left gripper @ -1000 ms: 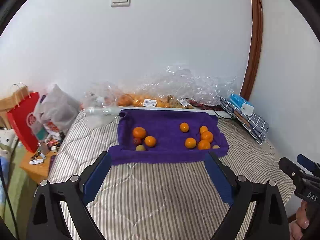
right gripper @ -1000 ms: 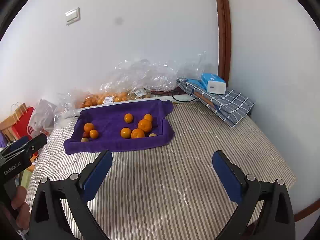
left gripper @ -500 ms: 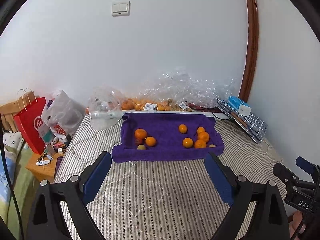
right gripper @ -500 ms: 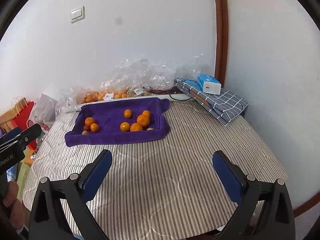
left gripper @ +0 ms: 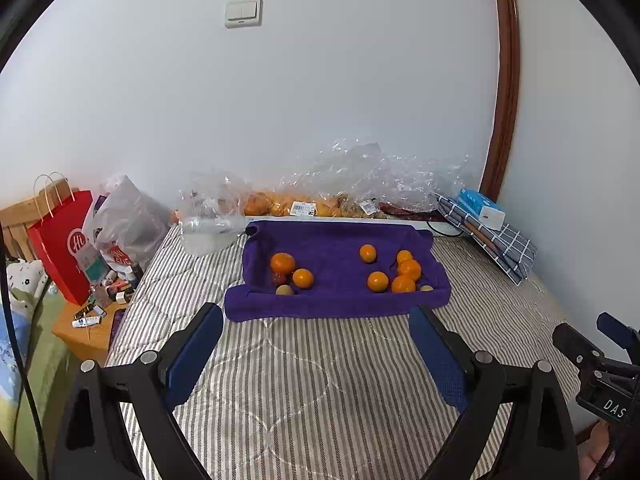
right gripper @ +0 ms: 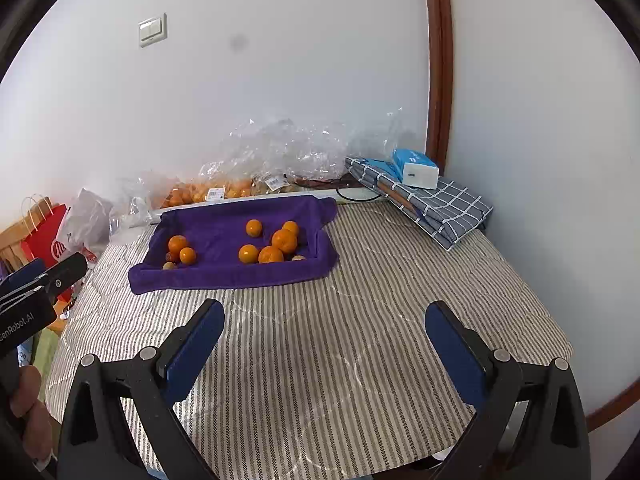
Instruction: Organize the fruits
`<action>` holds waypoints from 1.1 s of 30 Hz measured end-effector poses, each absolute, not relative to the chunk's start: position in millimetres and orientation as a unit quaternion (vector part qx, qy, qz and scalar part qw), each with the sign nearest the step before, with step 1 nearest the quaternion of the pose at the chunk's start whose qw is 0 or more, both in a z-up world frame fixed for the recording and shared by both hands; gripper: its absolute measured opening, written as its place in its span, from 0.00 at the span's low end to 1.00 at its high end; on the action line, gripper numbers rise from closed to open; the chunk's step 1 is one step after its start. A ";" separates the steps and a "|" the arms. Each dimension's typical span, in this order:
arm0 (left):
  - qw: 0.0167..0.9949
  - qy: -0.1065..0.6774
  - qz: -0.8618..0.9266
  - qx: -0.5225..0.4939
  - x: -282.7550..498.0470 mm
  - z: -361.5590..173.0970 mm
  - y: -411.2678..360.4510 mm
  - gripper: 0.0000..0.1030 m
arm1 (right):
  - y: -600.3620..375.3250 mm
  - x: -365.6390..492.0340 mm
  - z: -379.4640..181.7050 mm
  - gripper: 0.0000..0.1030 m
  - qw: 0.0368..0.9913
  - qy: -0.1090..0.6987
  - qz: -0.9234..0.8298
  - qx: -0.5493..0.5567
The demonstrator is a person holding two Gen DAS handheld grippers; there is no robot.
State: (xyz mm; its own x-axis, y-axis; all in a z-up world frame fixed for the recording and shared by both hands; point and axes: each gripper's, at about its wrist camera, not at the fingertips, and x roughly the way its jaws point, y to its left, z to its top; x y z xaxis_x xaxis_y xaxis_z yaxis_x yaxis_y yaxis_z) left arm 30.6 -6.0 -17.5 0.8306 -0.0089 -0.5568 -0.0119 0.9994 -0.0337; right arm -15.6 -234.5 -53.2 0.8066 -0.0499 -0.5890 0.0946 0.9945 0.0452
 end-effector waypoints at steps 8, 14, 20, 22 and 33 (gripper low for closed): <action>0.955 0.295 0.005 -0.022 32.8 -21.6 -2.4 0.92 | -232.7 -15.9 -53.0 0.97 0.950 0.308 -0.039 0.032; 0.955 0.295 0.007 -0.026 32.2 -22.2 -0.9 0.92 | -231.0 -16.7 -53.2 0.97 0.950 0.308 -0.036 0.031; 0.955 0.294 0.008 -0.023 31.9 -21.9 -0.2 0.92 | -232.9 -16.4 -53.9 0.97 0.950 0.308 -0.037 0.033; 0.955 0.294 0.008 -0.024 31.5 -21.6 -0.4 0.92 | -233.5 -16.0 -54.6 0.97 0.950 0.309 -0.038 0.033; 0.956 0.292 0.009 -0.018 30.5 -19.7 -1.5 0.92 | -238.1 -19.0 -51.6 0.97 0.951 0.304 -0.042 0.040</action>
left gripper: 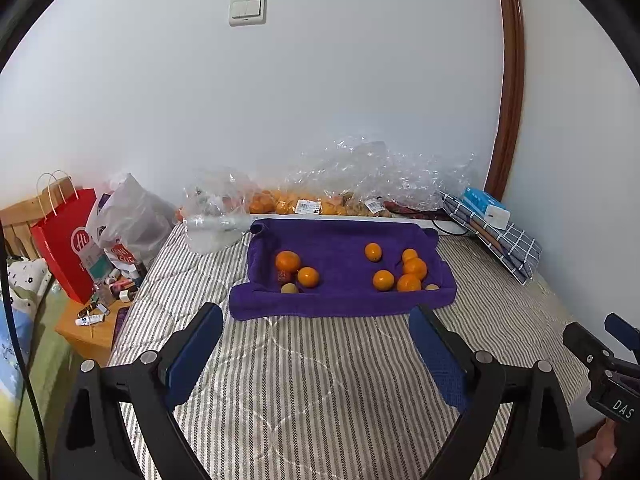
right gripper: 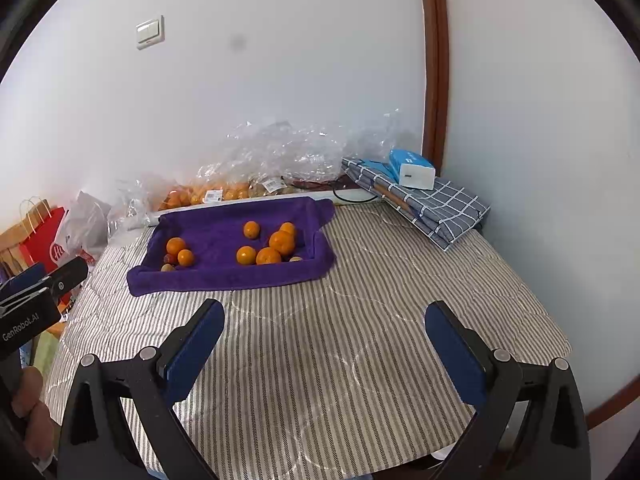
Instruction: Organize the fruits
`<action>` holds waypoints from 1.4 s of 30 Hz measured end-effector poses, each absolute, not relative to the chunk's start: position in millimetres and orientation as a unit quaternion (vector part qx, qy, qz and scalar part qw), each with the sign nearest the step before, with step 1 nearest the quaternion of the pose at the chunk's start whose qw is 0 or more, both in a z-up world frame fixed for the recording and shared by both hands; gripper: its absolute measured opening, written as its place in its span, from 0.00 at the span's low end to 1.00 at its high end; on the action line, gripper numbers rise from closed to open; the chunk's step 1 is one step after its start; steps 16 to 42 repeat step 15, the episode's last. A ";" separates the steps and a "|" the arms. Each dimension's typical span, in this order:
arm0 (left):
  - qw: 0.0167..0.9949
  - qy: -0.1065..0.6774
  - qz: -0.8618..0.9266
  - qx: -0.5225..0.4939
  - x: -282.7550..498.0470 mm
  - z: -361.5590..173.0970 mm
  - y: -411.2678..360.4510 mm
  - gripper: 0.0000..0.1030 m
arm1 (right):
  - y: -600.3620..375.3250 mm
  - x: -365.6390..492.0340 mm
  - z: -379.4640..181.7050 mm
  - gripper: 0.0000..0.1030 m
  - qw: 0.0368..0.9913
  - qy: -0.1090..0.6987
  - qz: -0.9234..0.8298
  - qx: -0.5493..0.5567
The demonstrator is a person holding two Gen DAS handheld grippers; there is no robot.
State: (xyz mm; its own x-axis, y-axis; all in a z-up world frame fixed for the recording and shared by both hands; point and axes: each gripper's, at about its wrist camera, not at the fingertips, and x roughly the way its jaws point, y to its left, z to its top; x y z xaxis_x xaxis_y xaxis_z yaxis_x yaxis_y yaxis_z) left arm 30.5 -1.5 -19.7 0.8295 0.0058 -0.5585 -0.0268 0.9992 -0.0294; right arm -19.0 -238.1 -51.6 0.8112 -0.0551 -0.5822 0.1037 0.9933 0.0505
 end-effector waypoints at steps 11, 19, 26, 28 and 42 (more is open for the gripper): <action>0.956 0.292 0.007 -0.021 29.6 -18.7 -2.3 0.92 | -237.5 -18.8 -53.7 0.97 0.950 0.306 -0.040 0.038; 0.957 0.291 0.009 -0.019 30.1 -17.6 -2.5 0.92 | -237.4 -18.5 -53.2 0.97 0.951 0.305 -0.040 0.039; 0.957 0.291 0.009 -0.019 30.1 -17.6 -2.5 0.92 | -237.4 -18.5 -53.2 0.97 0.951 0.305 -0.040 0.039; 0.957 0.291 0.009 -0.019 30.1 -17.6 -2.5 0.92 | -237.4 -18.5 -53.2 0.97 0.951 0.305 -0.040 0.039; 0.957 0.291 0.009 -0.019 30.1 -17.6 -2.5 0.92 | -237.4 -18.5 -53.2 0.97 0.951 0.305 -0.040 0.039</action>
